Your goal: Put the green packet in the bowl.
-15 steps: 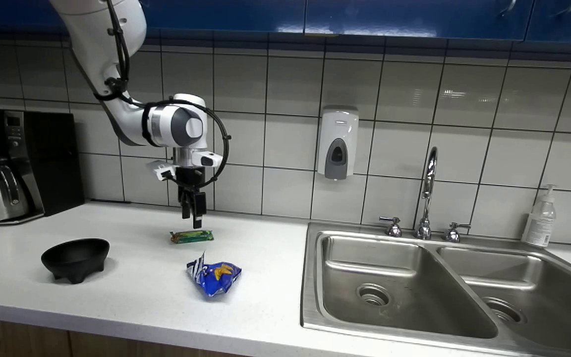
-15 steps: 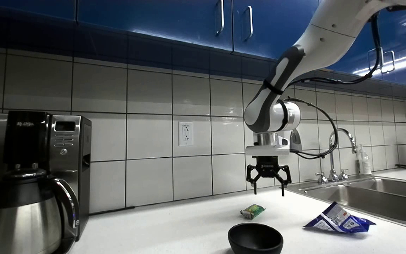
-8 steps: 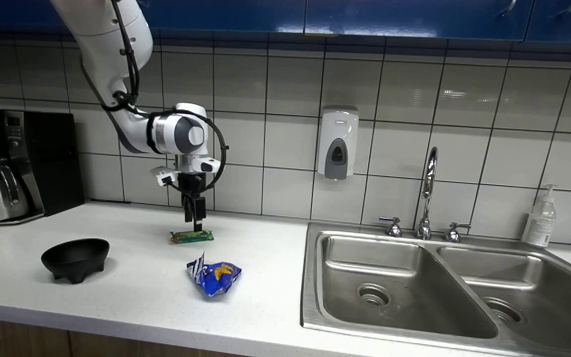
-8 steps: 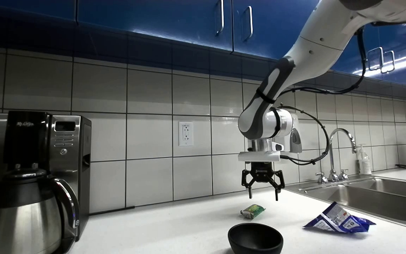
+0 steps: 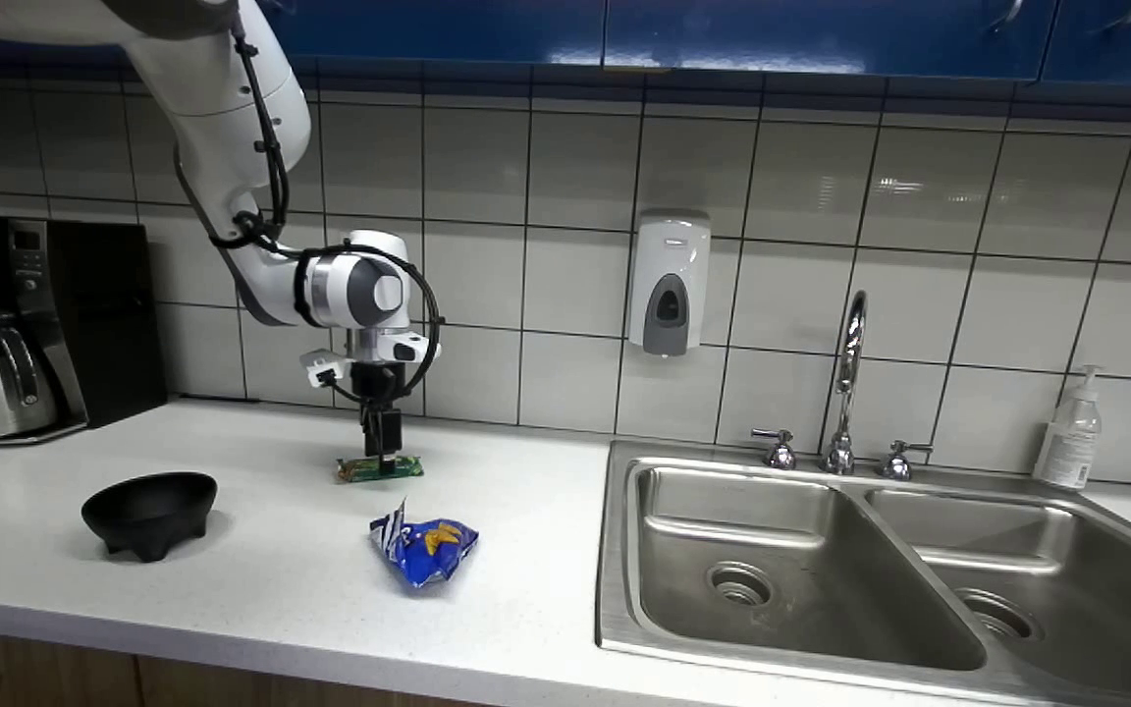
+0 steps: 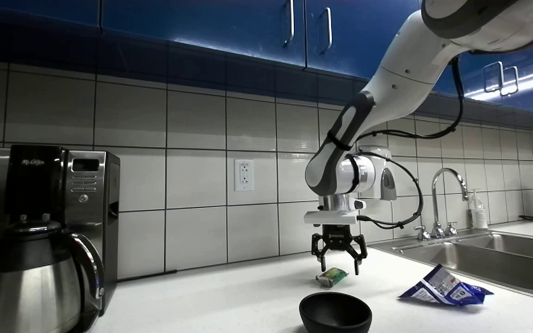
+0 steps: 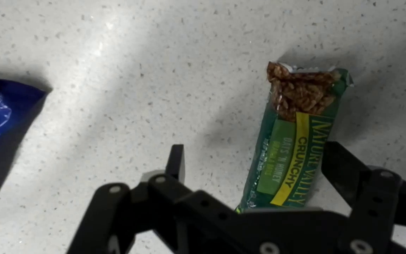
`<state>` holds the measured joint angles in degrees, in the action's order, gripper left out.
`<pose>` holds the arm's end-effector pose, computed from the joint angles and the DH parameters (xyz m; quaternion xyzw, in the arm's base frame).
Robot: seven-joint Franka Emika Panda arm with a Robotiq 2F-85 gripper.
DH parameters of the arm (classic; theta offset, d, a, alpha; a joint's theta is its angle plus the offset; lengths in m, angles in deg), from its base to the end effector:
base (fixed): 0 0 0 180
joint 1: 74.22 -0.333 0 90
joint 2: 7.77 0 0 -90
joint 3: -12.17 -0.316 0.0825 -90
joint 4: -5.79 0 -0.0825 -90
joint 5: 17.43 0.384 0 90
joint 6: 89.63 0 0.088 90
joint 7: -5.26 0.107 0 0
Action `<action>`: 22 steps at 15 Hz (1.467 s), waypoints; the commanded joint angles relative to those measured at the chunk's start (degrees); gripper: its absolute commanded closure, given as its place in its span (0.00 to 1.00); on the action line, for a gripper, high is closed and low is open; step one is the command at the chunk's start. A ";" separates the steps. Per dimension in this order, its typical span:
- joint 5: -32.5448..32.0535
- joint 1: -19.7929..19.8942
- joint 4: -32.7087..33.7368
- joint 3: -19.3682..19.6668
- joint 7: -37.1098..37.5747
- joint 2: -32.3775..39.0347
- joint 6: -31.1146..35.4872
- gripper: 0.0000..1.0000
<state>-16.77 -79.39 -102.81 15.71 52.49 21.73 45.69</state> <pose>0.6278 0.0198 0.2261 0.9213 -0.3879 -0.0169 0.0201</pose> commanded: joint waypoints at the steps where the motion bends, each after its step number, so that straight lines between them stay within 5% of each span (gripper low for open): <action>1: 1.30 -0.92 3.88 0.78 1.91 2.46 -1.15 0.00; 22: 1.88 -0.68 4.85 0.41 1.02 3.92 0.10 0.00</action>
<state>-15.82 -79.78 -98.04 15.80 54.28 25.49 45.59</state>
